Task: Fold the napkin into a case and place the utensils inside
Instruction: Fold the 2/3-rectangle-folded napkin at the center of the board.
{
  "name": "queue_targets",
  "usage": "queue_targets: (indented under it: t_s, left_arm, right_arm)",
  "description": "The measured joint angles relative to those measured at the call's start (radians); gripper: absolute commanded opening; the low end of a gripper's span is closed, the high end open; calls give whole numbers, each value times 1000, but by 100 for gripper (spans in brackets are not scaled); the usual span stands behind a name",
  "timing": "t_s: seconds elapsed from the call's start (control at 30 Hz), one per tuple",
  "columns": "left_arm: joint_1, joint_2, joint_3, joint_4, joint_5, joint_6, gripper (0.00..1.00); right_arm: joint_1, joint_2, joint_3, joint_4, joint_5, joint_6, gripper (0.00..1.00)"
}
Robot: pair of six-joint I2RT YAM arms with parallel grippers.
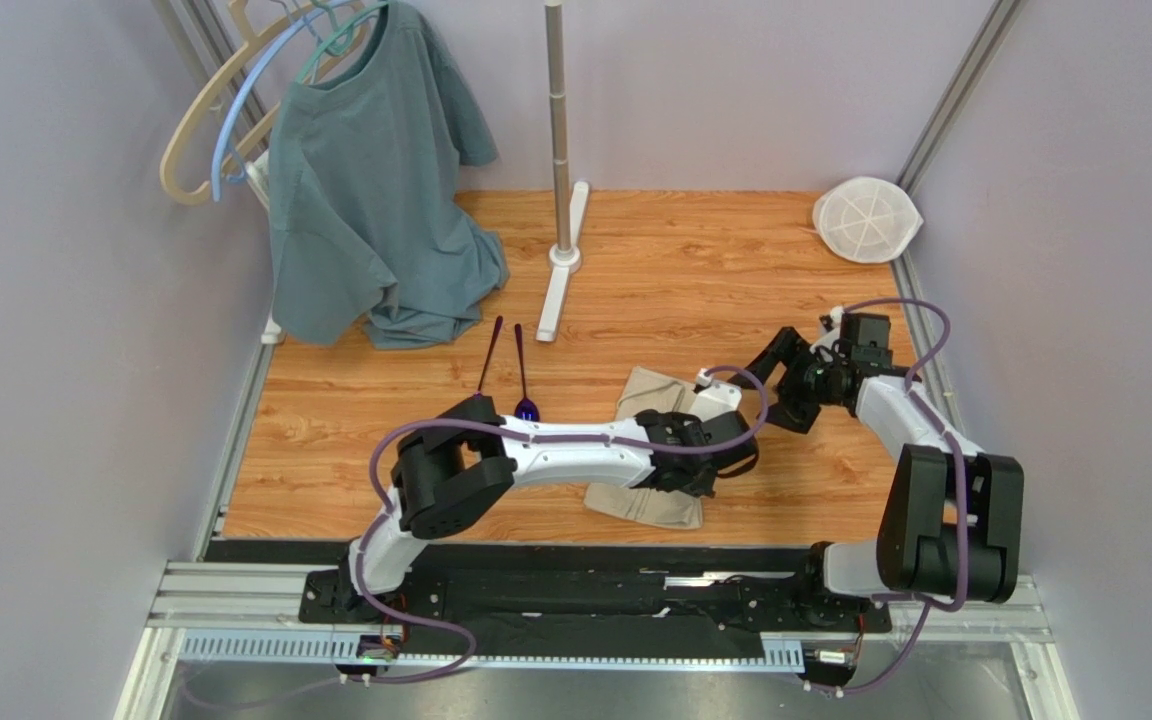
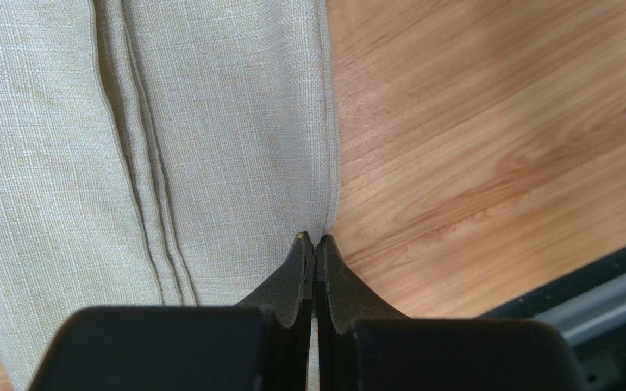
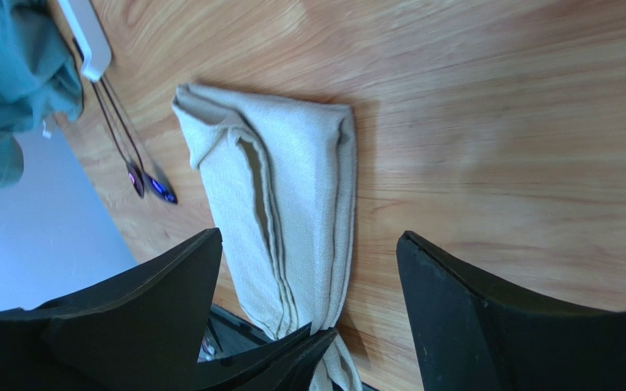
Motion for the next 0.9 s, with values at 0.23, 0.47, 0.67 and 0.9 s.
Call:
queue_targets:
  t_s: [0.23, 0.47, 0.67, 0.9]
  left_arm:
    - [39, -77, -93, 124, 109, -2, 0]
    - [50, -93, -108, 187, 167, -2, 0]
    - [56, -103, -133, 224, 204, -2, 0]
    - [77, -142, -224, 319, 270, -5, 0]
  right_arm:
    - [40, 23, -95, 116, -81, 29, 72]
    - [84, 50, -185, 212, -97, 74, 63]
    - [111, 74, -213, 301, -95, 116, 46]
    - [150, 66, -174, 244, 18, 98, 38]
